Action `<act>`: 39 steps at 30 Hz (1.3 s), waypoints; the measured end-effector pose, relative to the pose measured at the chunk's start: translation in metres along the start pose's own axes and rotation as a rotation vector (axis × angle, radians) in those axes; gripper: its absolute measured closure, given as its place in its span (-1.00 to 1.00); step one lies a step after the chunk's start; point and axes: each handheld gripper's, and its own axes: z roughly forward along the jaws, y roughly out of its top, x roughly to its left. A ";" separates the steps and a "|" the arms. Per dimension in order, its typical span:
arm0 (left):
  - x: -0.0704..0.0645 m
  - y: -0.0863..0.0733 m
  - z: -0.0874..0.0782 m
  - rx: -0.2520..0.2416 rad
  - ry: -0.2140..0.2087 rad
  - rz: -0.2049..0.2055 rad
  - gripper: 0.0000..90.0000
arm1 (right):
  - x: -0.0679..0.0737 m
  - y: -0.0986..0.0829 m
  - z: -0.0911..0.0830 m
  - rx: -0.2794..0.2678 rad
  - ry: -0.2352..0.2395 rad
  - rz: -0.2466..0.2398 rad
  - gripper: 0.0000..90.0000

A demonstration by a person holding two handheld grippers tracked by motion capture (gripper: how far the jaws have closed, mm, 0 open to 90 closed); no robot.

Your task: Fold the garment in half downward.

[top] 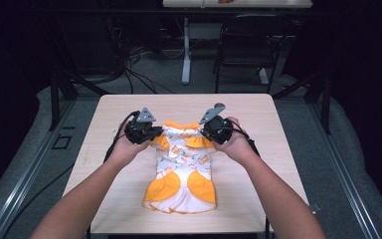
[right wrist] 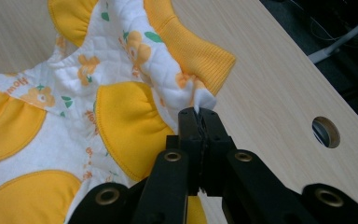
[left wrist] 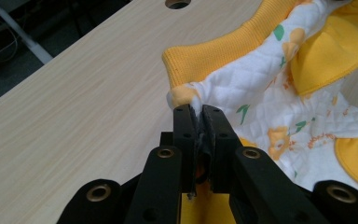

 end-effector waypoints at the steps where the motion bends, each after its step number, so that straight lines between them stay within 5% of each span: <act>1: 0.000 0.002 0.000 -0.005 0.013 0.005 0.88 | -0.001 0.001 0.000 0.006 -0.004 -0.001 0.98; 5: 0.003 0.009 -0.001 -0.009 0.039 0.009 0.88 | -0.004 0.007 0.000 -0.004 -0.025 0.001 0.98; 9: 0.004 0.016 -0.013 -0.063 0.059 0.014 0.89 | -0.009 0.016 -0.010 -0.077 -0.041 0.036 0.98; 18: -0.014 -0.018 -0.011 -0.045 0.011 0.049 0.89 | 0.011 -0.008 -0.006 -0.043 -0.008 -0.017 0.97; 25: -0.024 -0.024 -0.014 -0.039 0.013 0.073 0.88 | 0.024 -0.014 -0.010 -0.041 -0.004 -0.048 0.97; 30: -0.030 -0.029 -0.018 -0.046 0.000 0.073 0.88 | 0.037 -0.017 -0.015 -0.021 -0.013 -0.114 0.97; 39: -0.045 -0.046 -0.022 -0.044 -0.051 0.063 0.87 | 0.054 -0.033 -0.012 0.005 0.016 -0.122 0.96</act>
